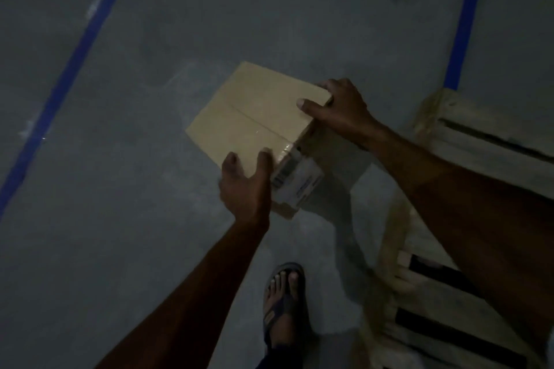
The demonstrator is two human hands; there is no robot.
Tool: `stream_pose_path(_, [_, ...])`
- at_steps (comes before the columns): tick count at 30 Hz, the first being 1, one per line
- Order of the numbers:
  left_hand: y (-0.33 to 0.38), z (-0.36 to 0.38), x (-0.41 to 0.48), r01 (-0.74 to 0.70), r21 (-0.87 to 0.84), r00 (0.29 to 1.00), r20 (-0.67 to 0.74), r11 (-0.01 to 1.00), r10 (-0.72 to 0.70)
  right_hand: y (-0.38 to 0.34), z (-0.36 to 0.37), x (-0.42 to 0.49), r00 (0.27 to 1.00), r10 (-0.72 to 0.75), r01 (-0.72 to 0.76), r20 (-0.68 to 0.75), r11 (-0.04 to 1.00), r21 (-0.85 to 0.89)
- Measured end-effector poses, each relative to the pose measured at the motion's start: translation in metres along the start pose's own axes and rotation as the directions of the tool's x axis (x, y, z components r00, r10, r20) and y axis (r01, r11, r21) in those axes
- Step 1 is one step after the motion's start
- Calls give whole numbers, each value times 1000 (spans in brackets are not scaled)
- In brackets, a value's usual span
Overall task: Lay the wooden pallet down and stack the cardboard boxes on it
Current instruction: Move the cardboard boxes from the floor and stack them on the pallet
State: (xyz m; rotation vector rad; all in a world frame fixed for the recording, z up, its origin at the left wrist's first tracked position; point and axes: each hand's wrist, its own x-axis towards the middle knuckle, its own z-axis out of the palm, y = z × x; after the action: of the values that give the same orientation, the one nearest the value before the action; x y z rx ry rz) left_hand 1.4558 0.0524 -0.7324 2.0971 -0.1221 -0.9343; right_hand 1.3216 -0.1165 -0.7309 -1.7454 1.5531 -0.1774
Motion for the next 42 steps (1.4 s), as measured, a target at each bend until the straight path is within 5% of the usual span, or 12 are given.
stream_pose_path(3, [44,-38,-35,32,29,999,31,999,-33,-32,-44,-57,996,84,-75,-30,970,232])
stream_pose_path(14, [118,-101,-300,-154,281,914,404,947,29,-17,-242,-385,898,317,-207,-306,917,342])
stream_pose_path(23, [-4,-109,-546,-371,261,807,565,891,170,104,-303,-686,786,538,-290,-304,756,587])
stream_pose_path(27, [-74,-114,-623,-262,299,752,659,918,0,166,-287,-789,735,567,-222,-372,720,658])
stream_pose_path(29, [-117,-114,-648,-196,345,794,605,918,-58,195,-267,-828,691,614,-235,-381,690,685])
stream_pose_path(34, [-210,-93,-697,-335,337,726,688,880,12,272,-240,-893,605,696,-340,-386,664,666])
stream_pose_path(42, [-273,-35,-711,-613,194,589,759,766,279,372,-210,-896,598,717,-455,-360,673,584])
